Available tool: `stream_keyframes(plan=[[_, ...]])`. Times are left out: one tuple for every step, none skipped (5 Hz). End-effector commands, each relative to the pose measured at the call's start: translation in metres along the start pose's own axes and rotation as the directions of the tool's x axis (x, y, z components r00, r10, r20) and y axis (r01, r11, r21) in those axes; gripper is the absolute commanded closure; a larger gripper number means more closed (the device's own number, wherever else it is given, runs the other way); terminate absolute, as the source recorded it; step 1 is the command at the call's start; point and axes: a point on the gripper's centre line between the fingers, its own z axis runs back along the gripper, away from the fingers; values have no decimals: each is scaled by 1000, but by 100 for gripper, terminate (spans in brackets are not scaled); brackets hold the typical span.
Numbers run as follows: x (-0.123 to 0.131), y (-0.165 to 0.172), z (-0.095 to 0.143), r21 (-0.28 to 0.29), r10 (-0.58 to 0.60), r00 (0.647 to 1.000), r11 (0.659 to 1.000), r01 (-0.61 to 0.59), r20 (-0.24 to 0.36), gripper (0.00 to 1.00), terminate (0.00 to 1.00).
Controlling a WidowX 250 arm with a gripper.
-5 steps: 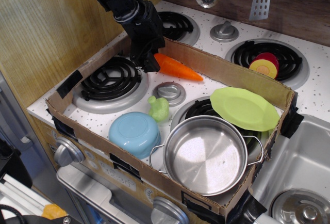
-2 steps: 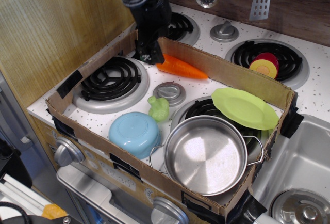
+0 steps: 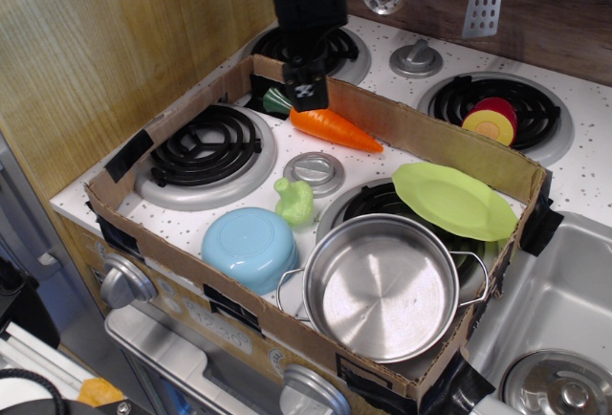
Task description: Take carrot off plate
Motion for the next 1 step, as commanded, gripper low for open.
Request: stream_keyframes(plan=[[55, -5, 45, -69, 482, 875, 872, -484, -47, 0, 100]])
